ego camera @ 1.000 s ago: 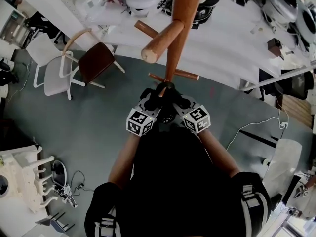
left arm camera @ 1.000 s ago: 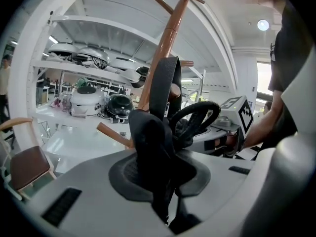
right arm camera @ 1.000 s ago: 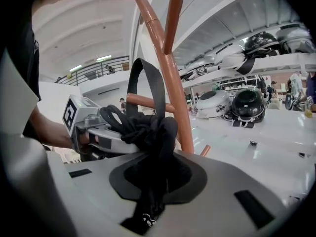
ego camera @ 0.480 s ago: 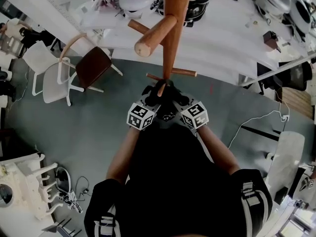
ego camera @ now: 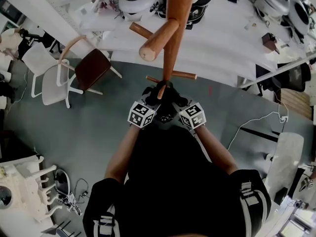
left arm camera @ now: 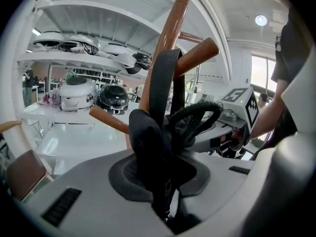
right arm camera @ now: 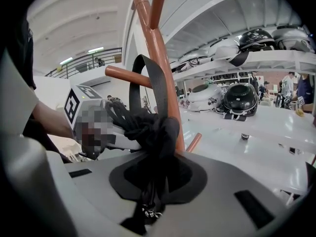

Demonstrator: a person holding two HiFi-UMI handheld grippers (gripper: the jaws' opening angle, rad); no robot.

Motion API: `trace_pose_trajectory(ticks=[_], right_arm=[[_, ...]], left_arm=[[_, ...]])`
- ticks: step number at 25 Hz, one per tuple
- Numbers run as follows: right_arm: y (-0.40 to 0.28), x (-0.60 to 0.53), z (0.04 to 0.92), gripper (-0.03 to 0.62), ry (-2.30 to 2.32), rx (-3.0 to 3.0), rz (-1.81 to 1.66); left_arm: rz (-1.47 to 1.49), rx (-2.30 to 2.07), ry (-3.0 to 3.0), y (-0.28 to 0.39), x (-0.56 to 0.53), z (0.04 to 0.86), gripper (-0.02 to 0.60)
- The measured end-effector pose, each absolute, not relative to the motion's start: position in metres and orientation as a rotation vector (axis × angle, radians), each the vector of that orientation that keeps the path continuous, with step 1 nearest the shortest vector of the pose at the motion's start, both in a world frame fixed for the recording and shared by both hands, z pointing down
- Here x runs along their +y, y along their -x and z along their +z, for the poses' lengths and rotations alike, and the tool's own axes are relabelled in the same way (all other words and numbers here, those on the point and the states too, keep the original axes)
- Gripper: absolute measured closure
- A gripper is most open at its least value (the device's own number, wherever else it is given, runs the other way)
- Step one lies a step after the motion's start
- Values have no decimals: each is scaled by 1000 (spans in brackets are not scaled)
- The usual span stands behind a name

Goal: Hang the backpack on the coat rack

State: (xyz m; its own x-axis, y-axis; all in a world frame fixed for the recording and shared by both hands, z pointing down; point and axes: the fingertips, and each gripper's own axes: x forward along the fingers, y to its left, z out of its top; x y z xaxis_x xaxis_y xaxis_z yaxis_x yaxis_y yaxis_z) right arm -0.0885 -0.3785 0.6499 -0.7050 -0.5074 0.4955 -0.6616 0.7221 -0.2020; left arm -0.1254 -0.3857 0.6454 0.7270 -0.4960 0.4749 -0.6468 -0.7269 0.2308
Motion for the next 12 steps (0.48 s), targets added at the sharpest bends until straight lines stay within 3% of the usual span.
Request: trace_pose_trajectory(ticks=[12], right_arm=[[94, -388, 669, 531, -858, -2477, 529]], left_arm=[[594, -874, -2528, 133, -396, 666, 491]])
